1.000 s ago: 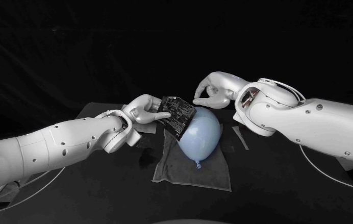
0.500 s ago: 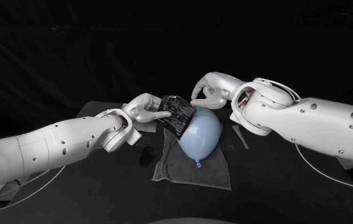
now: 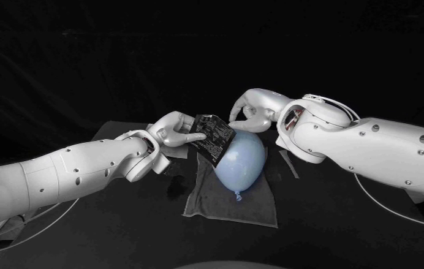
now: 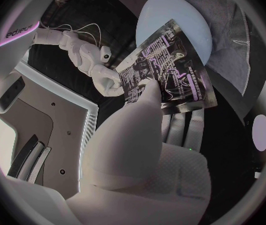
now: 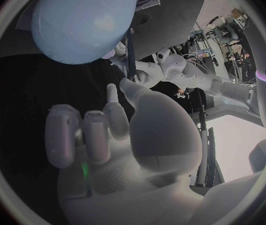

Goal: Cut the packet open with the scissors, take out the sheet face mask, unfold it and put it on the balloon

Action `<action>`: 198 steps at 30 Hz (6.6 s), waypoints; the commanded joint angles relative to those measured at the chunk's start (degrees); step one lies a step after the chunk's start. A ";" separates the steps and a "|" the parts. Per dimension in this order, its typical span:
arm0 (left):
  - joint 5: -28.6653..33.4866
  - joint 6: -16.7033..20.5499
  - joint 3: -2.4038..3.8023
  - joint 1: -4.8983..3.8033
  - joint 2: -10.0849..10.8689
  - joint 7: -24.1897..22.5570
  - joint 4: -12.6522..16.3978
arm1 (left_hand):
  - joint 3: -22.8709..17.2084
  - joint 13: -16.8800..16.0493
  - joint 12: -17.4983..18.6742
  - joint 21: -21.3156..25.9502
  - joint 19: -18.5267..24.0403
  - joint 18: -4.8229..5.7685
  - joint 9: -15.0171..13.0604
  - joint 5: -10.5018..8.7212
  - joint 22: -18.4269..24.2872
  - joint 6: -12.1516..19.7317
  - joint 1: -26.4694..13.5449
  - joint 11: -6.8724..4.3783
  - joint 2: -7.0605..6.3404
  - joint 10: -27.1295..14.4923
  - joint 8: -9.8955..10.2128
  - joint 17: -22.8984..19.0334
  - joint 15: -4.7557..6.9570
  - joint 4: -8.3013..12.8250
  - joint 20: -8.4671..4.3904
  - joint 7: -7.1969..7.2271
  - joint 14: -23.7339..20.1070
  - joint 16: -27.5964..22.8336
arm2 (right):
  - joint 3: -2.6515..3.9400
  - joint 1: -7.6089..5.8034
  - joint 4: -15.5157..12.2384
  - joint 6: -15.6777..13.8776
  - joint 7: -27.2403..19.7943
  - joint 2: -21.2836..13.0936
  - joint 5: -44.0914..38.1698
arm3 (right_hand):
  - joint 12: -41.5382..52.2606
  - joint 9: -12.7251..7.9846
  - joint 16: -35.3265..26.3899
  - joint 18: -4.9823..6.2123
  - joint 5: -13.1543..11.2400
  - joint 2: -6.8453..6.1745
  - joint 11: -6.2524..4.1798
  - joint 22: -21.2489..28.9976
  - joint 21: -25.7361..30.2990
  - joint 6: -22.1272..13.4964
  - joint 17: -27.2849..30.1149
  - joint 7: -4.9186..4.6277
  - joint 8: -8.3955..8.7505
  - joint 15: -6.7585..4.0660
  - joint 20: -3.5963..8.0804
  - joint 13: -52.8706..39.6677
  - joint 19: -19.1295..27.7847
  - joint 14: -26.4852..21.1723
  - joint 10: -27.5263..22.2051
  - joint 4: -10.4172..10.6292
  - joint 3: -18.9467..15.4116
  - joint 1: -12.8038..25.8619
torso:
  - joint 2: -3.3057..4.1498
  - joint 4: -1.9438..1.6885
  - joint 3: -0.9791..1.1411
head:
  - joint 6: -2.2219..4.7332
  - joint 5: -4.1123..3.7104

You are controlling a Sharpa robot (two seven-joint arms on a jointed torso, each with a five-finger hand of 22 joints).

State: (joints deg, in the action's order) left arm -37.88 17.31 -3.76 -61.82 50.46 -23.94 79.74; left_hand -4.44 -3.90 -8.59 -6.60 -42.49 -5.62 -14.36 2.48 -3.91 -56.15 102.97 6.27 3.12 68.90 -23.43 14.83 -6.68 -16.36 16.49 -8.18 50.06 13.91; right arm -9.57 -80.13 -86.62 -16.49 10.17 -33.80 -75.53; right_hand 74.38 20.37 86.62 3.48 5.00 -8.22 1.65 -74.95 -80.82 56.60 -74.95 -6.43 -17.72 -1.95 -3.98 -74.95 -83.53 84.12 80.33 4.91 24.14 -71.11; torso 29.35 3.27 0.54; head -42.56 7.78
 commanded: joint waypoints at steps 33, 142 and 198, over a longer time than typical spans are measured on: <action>0.06 -0.15 0.07 -0.11 -0.19 -1.07 0.33 | -2.34 0.08 1.01 0.84 -0.03 -0.80 -5.87 0.30 0.06 0.09 0.40 0.33 0.51 -0.20 0.48 0.07 -0.63 0.06 0.18 -0.47 -0.46 -1.01 | 0.50 0.03 -0.12 -1.68 -4.27 0.15 15.34 | -3.25 -2.00 -0.72 0.30 -1.52 0.88 1.68 -2.83 3.09 -4.72 -8.32 -1.73 2.47 1.06 -1.04 1.24 1.83 4.30 -2.23 6.24 -1.28 5.08 | 0.03 -0.03 -0.02 | 0.23 -0.07; 10.35 4.78 0.09 -0.15 -0.68 1.36 4.76 | 10.17 -2.73 -9.85 -7.26 -9.09 -4.74 -6.01 0.28 -3.64 0.16 -3.90 -0.93 11.85 -2.80 0.16 7.74 2.49 -0.33 -0.80 0.22 7.56 8.19 | -0.10 2.07 1.10 -13.63 -11.42 1.13 27.69 | -30.44 -0.67 -9.70 3.98 -2.23 -1.78 2.99 9.52 20.96 -11.90 3.74 -3.04 -2.55 2.22 -2.04 23.99 11.71 -1.11 -21.66 -0.48 -2.25 4.62 | 0.00 0.04 0.03 | 0.44 -0.18; -21.15 12.34 -0.07 -0.11 -0.33 -5.07 2.04 | 3.03 -2.27 -9.58 -4.58 -7.71 -4.50 -7.99 0.25 -1.34 3.77 -10.36 0.68 13.51 -7.02 2.56 10.64 1.18 -0.48 0.02 0.79 4.48 7.59 | 0.37 -0.22 -1.64 -8.31 -1.48 -3.17 4.52 | -0.04 -1.59 0.25 -0.58 -2.21 4.11 -1.12 -6.92 1.12 0.52 -9.67 1.49 -5.72 -1.22 0.83 0.45 -0.96 4.67 -0.34 -0.15 -0.64 -5.07 | 0.01 0.02 0.02 | 1.13 -2.14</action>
State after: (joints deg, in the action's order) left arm -57.14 27.70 -3.88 -61.87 50.19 -27.38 81.70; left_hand -1.45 -6.27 -18.35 -11.46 -50.57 -9.72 -22.29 2.39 -5.33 -52.50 92.52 6.76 15.14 62.23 -21.04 25.40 -5.34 -16.52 16.37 -7.57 54.86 21.51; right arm -9.22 -80.34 -88.02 -25.28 7.68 -36.82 -66.54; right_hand 74.21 18.71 86.58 3.48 2.65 -3.59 0.71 -74.93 -79.40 56.64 -74.94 -4.98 -23.08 -2.79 -3.39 -74.46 -83.91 83.94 79.63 5.03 23.50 -76.06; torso 29.39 3.29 0.54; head -41.39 5.75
